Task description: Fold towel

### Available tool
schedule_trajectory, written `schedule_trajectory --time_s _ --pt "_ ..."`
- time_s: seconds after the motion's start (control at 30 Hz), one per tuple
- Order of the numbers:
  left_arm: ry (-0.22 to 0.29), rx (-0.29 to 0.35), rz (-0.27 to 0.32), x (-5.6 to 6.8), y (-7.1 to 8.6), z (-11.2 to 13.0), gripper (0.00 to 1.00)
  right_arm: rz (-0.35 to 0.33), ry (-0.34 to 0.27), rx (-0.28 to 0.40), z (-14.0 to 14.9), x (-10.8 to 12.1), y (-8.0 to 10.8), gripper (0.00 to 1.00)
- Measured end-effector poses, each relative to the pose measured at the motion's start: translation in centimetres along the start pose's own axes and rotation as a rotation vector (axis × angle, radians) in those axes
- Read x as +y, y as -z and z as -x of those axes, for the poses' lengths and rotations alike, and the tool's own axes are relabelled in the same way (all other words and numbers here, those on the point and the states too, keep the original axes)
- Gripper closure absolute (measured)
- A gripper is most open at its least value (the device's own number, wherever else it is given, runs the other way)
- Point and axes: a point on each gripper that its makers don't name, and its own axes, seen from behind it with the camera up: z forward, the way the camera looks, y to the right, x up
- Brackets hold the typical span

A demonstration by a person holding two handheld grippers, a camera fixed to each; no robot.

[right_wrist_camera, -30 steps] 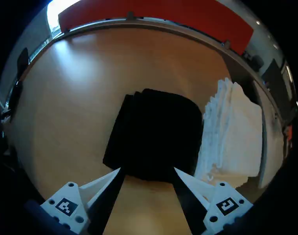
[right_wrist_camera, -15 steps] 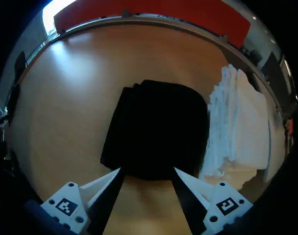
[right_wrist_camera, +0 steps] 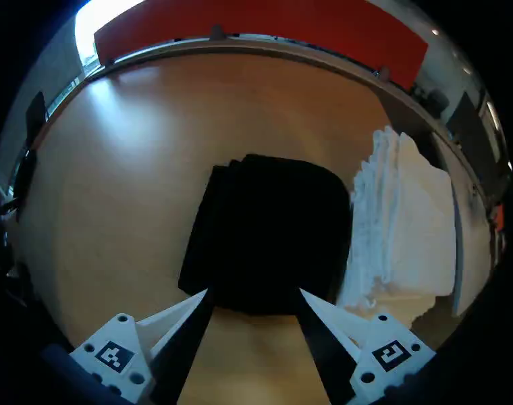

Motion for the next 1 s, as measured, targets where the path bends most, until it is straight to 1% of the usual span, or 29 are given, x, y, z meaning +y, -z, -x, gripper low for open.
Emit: schedule_trajectory --time_s 0.17,0.37,0.67,1.0 --pt "0.003 0.004 0.001 0.0 -0.1 -0.3 0.07 0.004 -0.019 0.029 -0.6 -0.2 0.3 0.15" --pt "0.005 0.007 0.001 0.0 -0.1 -0.4 0.07 0.014 -0.058 0.100 -1.6 -0.4 1.0 0.15" --pt "0.004 0.013 0.003 0.0 0.0 -0.9 0.07 0.071 -0.122 0.234 -3.3 -0.1 2.3 0.15" --pt "0.005 0.019 0.004 -0.1 0.1 -1.2 0.07 0.135 -0.187 0.395 -5.8 0.3 4.8 0.15"
